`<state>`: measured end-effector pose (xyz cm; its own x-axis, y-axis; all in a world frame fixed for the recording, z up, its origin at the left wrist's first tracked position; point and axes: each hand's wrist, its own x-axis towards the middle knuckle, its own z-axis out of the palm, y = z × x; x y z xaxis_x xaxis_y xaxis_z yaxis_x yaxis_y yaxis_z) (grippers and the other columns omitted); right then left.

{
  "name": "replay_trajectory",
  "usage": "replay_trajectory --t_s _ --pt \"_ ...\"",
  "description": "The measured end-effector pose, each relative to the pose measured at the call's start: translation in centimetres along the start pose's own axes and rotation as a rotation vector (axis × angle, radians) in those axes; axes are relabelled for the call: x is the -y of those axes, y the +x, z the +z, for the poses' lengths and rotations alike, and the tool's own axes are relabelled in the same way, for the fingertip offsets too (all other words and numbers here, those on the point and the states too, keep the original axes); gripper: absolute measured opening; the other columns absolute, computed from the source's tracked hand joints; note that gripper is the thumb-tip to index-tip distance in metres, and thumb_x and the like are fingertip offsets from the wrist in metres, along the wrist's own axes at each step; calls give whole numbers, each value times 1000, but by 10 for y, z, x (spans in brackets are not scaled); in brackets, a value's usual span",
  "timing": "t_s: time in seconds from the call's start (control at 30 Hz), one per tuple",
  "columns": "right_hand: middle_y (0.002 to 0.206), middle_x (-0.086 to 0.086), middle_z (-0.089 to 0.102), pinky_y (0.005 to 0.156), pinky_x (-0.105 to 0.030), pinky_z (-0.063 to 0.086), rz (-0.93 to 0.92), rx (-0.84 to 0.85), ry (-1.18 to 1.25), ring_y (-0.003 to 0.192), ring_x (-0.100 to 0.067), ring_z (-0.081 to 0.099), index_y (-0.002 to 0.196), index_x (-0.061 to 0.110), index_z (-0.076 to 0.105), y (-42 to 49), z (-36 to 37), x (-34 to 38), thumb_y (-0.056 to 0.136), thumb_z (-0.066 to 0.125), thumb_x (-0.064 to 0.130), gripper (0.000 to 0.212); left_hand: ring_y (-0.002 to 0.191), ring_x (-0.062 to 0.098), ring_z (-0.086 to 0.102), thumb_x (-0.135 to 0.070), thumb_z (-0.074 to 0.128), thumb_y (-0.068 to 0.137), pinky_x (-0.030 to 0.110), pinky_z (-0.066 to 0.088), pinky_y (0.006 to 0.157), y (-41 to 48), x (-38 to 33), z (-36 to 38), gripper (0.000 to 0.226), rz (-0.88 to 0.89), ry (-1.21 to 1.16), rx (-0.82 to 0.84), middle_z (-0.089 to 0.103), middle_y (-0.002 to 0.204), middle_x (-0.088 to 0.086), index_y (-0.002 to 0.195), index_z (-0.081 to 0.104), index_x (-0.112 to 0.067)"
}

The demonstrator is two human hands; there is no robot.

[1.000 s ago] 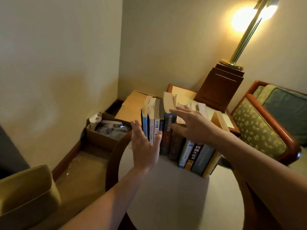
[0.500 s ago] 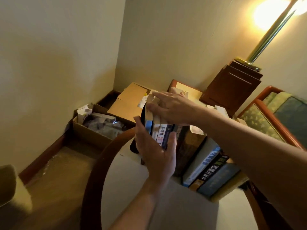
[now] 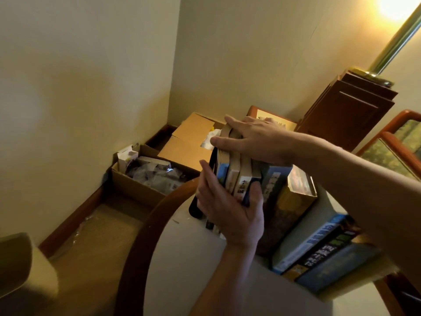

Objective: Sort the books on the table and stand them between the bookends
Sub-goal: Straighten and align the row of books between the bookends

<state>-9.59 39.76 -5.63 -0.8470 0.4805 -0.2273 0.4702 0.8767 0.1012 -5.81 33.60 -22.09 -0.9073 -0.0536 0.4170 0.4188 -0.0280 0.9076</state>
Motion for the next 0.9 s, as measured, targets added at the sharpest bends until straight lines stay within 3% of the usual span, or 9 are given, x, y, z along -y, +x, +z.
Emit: replay_trajectory --t_s 0.27,0.53,0.9 --pt "163 -1 28 115 -49 18 6 -51 4 148 -27 26 159 34 11 -1 6 -20 69 13 93 108 112 28 54 -70 32 94 48 48 83 6 8 11 84 27 -3 -72 55 127 15 134 49 2" --pt "167 7 7 117 -52 12 -27 -29 1 151 -30 16 158 40 2 3 7 -26 70 13 94 104 116 26 53 -65 29 98 49 47 88 -2 5 13 82 64 -22 -36 54 132 13 150 35 -2" --pt "166 4 17 114 -50 18 -7 -26 -19 148 -30 24 158 40 4 0 6 -26 71 15 89 101 113 30 54 -54 17 104 45 44 90 -6 10 16 64 147 14 -6 53 136 19 153 24 -14"
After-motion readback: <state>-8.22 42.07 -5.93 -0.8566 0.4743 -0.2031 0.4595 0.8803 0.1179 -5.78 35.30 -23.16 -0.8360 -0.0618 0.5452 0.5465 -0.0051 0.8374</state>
